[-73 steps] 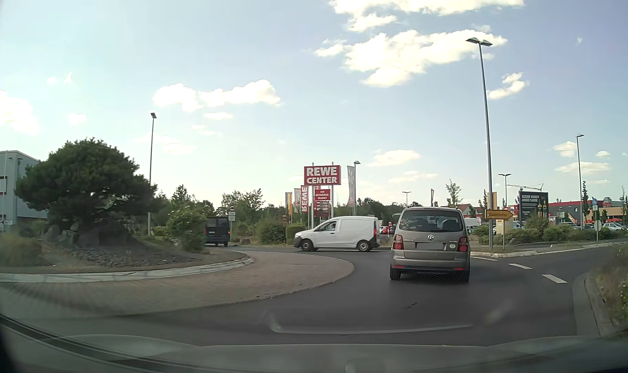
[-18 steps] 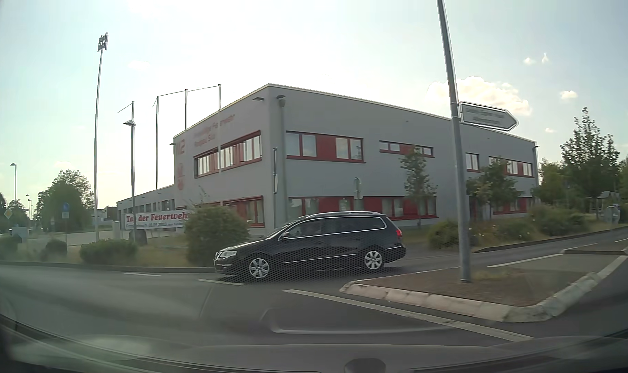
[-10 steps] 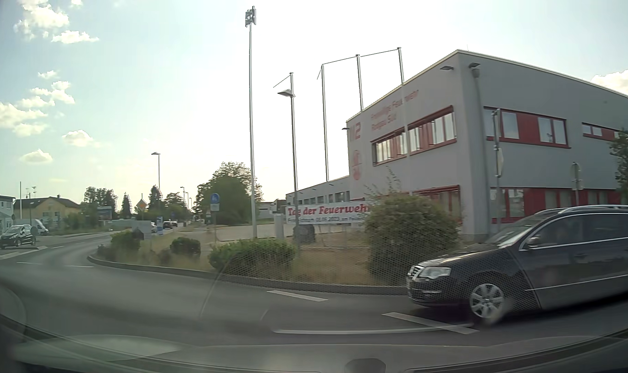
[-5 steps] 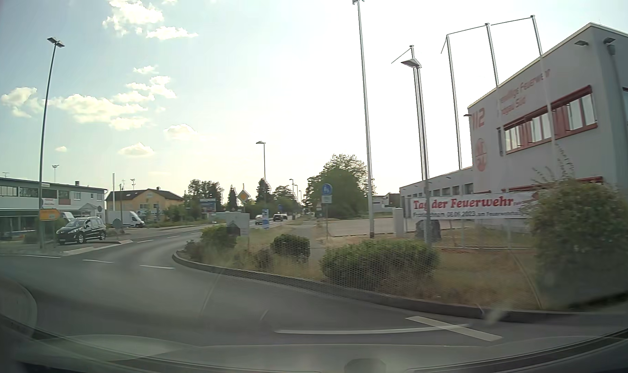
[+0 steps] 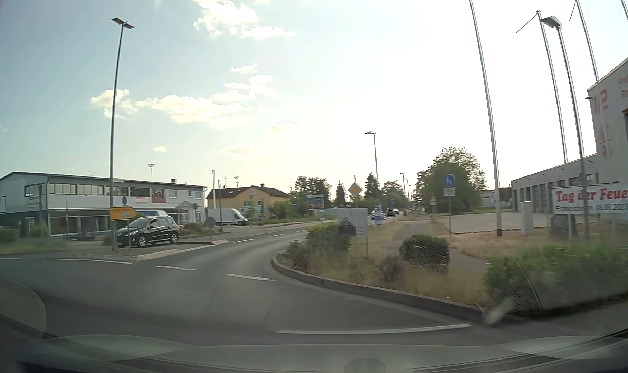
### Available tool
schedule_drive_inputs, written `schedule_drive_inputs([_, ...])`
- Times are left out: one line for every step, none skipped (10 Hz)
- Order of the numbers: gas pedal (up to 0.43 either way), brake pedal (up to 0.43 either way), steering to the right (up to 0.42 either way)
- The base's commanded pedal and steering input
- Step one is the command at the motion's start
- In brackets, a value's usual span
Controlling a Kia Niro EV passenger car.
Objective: Follow the waypoints while adhering to traffic rules and regulations
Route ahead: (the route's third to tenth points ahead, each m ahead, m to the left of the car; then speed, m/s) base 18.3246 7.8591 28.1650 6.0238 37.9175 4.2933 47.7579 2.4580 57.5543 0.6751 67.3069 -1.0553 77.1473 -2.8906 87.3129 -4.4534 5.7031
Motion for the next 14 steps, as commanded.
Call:
schedule_drive_inputs([0.067,0.03,-0.376])
schedule_drive_inputs([0.067,0.03,-0.347])
schedule_drive_inputs([0.067,0.03,-0.315])
schedule_drive_inputs([0.067,0.03,-0.264])
schedule_drive_inputs([0.067,0.03,-0.224])
schedule_drive_inputs([0.067,0.03,-0.177])
schedule_drive_inputs([0.067,0.03,-0.138])
schedule_drive_inputs([0.067,0.03,-0.106])
schedule_drive_inputs([0.067,0.03,-0.082])
schedule_drive_inputs([0.067,0.03,-0.052])
schedule_drive_inputs([0.067,0.03,-0.018])
schedule_drive_inputs([0.067,0.03,0.013])
schedule_drive_inputs([0.079,0.03,0.04])
schedule_drive_inputs([0.079,0.03,0.066])
